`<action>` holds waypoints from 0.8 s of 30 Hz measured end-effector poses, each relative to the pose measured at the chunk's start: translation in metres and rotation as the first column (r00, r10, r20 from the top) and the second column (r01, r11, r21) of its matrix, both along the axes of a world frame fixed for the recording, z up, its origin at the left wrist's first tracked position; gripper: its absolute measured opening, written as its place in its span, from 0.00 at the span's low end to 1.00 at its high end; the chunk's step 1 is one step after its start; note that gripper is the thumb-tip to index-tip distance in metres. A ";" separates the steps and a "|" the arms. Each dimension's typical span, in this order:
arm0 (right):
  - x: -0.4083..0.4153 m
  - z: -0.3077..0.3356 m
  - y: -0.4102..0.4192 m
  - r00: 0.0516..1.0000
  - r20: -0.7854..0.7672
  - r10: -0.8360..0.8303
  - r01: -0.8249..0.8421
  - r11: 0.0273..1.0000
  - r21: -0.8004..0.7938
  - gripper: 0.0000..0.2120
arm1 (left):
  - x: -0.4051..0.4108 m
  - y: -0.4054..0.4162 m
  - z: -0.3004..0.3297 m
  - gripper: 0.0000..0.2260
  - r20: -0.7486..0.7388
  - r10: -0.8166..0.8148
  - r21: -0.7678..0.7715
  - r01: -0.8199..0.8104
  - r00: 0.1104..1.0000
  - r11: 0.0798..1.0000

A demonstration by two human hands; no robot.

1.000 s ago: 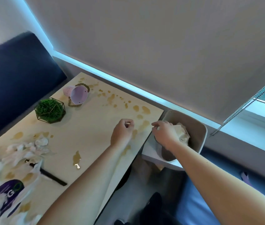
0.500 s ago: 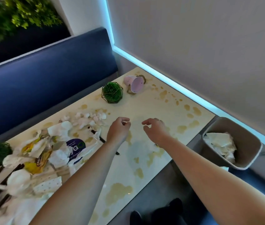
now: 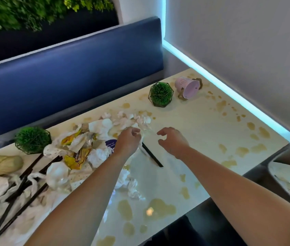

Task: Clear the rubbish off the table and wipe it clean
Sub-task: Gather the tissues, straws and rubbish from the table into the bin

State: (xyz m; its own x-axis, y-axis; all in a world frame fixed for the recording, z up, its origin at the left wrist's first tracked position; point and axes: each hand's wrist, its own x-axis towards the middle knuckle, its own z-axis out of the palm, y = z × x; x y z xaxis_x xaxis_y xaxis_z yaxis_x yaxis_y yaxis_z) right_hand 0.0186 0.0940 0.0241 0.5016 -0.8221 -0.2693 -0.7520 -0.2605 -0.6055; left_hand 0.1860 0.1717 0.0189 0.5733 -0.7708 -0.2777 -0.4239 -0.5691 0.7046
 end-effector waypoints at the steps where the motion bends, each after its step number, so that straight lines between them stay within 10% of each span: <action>1: 0.004 0.000 -0.003 1.000 0.001 0.016 -0.016 1.000 -0.001 0.17 | 0.004 -0.001 0.000 0.08 0.011 0.008 0.004 -0.008 1.000 1.000; 15: 0.084 -0.021 -0.077 0.963 -0.049 0.266 -0.266 0.964 0.018 0.19 | 0.059 -0.049 -0.020 0.14 0.130 0.083 0.058 -0.092 0.988 0.994; 24: 0.111 -0.043 -0.107 0.748 -0.258 0.611 -0.642 0.765 -0.049 0.30 | 0.074 -0.080 -0.037 0.35 0.330 -0.202 0.305 0.098 0.922 0.947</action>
State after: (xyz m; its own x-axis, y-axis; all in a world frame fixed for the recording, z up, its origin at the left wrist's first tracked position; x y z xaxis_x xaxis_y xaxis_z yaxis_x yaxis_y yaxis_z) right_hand 0.1301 -0.0131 -0.0185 0.8579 -0.3770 -0.3490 -0.4970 -0.7812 -0.3777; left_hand 0.2599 0.0914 -0.0185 0.5568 -0.7768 -0.2941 -0.7102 -0.6289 0.3164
